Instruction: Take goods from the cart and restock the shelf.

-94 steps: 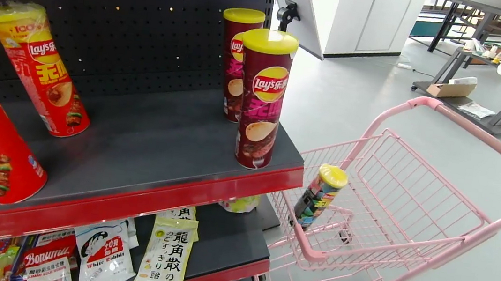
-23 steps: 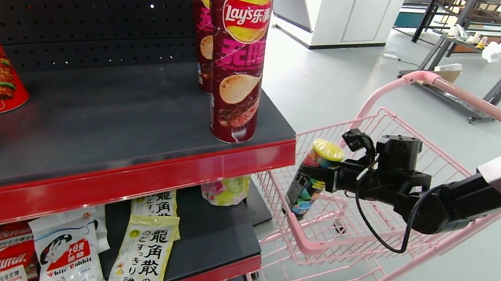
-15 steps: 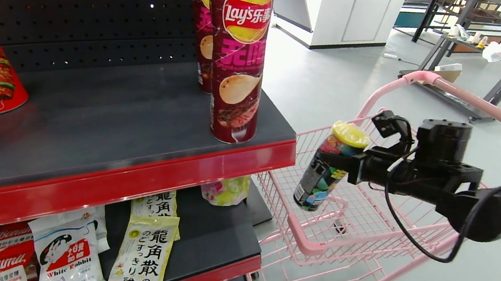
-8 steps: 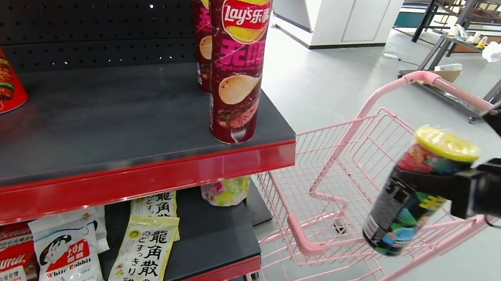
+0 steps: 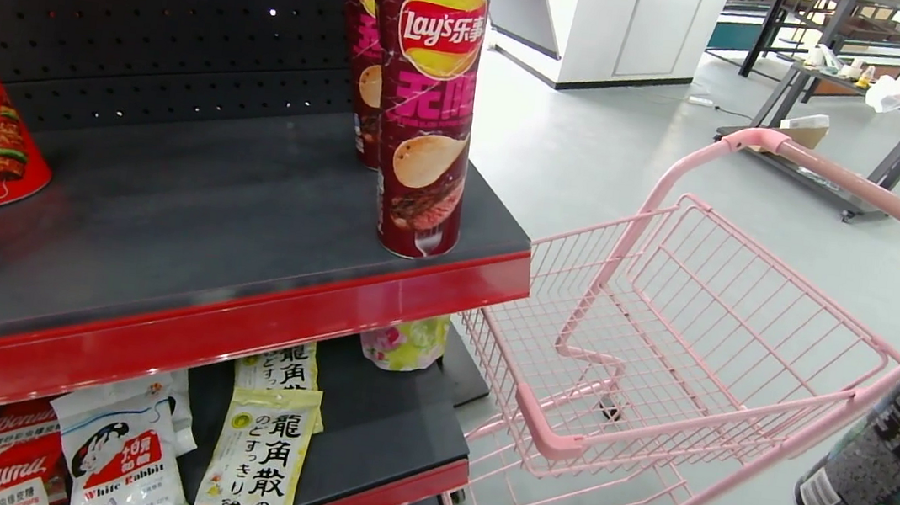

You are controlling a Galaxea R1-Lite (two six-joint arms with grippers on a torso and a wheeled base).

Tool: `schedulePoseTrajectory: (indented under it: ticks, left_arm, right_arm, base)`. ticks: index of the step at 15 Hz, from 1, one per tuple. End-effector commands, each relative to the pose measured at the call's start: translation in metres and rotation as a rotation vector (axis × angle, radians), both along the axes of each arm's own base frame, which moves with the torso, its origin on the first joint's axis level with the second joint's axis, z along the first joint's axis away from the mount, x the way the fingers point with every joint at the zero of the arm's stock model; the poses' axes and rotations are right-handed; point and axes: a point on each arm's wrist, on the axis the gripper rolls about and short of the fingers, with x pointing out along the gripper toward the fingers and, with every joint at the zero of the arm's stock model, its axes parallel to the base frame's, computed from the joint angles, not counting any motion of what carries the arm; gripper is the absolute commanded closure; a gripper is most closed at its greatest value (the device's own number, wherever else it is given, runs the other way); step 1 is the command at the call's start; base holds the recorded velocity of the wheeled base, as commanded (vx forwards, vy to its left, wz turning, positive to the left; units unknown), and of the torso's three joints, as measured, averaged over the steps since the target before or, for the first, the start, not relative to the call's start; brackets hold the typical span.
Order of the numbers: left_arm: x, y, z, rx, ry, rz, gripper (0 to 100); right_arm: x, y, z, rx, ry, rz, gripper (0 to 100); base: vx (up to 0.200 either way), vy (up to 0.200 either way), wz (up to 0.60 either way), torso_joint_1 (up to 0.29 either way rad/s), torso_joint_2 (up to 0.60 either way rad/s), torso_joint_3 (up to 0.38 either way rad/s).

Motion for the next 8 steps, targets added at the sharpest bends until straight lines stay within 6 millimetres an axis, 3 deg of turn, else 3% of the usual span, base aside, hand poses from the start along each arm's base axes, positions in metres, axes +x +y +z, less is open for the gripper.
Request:
schedulePoseTrajectory:
  ticks: [1,8]
  left_arm:
    - [-0.0162,0.0057,-0.0086,-0.019,-0.023,-0.029,0]
    - [-0.0215,0.0084,-0.0036,0.073,-0.065,-0.010,0]
  right_arm:
    - [-0.0089,-0.0025,0.0016,0.007,-0.031,-0.008,100]
    - [-0.0129,-0.0052,-0.0060,0.000,-0.020,-0.033,100]
  base:
    - [0.000,0.000,0.00,0.000,0.00,0.000]
    - [0.000,0.000,0.00,0.000,0.00,0.000]
